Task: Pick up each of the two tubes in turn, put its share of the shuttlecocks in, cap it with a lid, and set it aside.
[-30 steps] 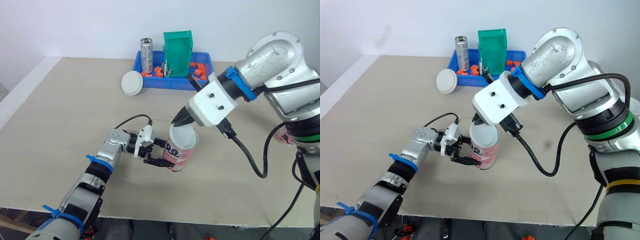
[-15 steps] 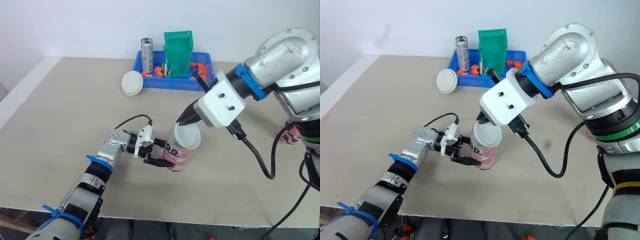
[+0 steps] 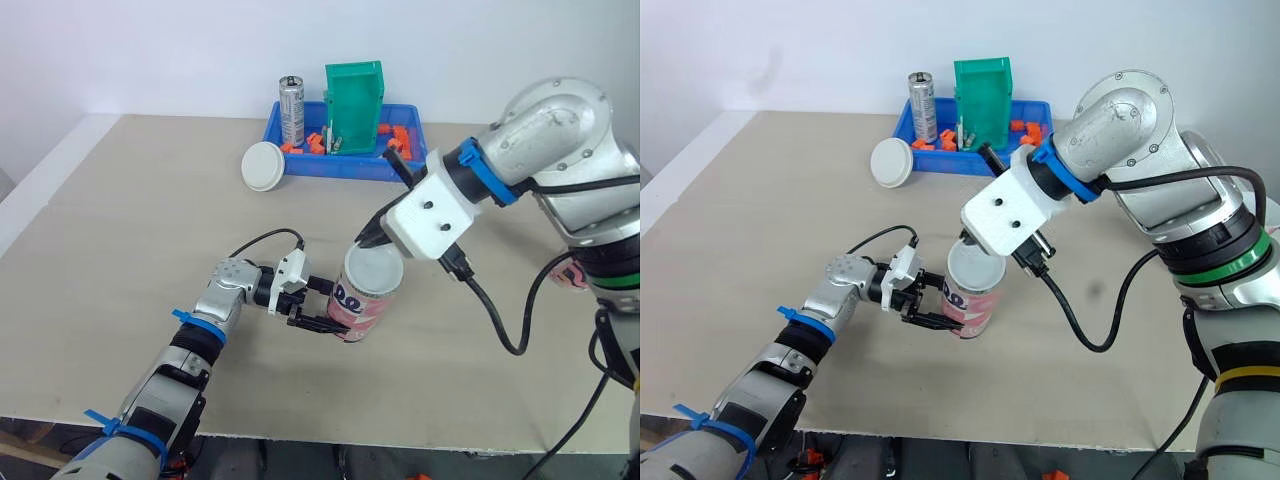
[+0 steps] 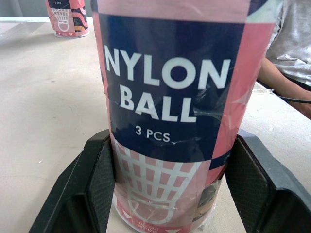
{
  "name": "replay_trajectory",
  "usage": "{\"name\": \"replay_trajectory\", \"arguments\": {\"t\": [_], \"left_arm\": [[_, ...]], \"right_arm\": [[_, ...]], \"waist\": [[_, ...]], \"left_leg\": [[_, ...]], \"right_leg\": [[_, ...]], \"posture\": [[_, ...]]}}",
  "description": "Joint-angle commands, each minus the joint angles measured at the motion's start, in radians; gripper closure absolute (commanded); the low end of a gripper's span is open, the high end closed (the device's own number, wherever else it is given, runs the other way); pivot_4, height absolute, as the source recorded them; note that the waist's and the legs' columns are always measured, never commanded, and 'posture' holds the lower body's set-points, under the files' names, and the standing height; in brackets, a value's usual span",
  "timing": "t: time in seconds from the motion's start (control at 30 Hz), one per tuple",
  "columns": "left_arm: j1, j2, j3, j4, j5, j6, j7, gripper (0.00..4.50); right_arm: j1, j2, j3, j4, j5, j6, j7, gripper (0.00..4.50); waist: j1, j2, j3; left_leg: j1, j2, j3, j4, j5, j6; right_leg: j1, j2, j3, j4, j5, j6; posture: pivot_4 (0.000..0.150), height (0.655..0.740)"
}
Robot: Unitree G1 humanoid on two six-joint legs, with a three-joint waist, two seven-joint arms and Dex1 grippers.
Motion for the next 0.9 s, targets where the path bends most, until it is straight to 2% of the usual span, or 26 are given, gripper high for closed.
{"name": "replay_trajectory", "arguments": {"t": [0.03,0.23,0.4,0.6,0.77,0.9], "left_arm": [[0.008,0.017,0.003,0.023,0.034,0.010,0.020,1.42],[0.006,0.015,0.002,0.028,0.034,0.007,0.019,1.42],[0.007,0.015,0.003,0.028,0.034,0.007,0.022,1.42],[0.007,0.019,0.003,0.027,0.034,0.008,0.020,1.42],[0.007,0.018,0.002,0.026,0.035,0.008,0.018,1.42],[0.007,0.018,0.003,0.026,0.034,0.008,0.018,1.42]], "right_arm": [[-0.008,-0.023,-0.003,-0.009,0.057,0.007,0.039,4.46],[-0.029,-0.039,-0.023,-0.002,0.191,0.116,0.039,4.46],[-0.040,-0.042,-0.019,-0.007,0.206,0.128,0.039,4.46],[-0.050,-0.030,-0.022,-0.002,0.181,0.113,0.039,4.46],[-0.046,-0.002,-0.028,0.039,0.031,0.043,0.033,4.46],[-0.041,0.006,-0.028,0.047,0.006,0.024,0.039,4.46]], "waist": [[0.000,0.000,0.000],[0.000,0.000,0.000],[0.000,0.000,0.000],[0.000,0.000,0.000],[0.000,0.000,0.000],[0.000,0.000,0.000]], "left_leg": [[0.000,0.000,0.000,0.000,0.000,0.000],[0.000,0.000,0.000,0.000,0.000,0.000],[0.000,0.000,0.000,0.000,0.000,0.000],[0.000,0.000,0.000,0.000,0.000,0.000],[0.000,0.000,0.000,0.000,0.000,0.000],[0.000,0.000,0.000,0.000,0.000,0.000]], "right_leg": [[0.000,0.000,0.000,0.000,0.000,0.000],[0.000,0.000,0.000,0.000,0.000,0.000],[0.000,0.000,0.000,0.000,0.000,0.000],[0.000,0.000,0.000,0.000,0.000,0.000],[0.000,0.000,0.000,0.000,0.000,0.000],[0.000,0.000,0.000,0.000,0.000,0.000]], "posture": [[0.150,0.7362],[0.150,0.7362],[0.150,0.7362],[0.150,0.7362],[0.150,0.7362],[0.150,0.7362]]}}
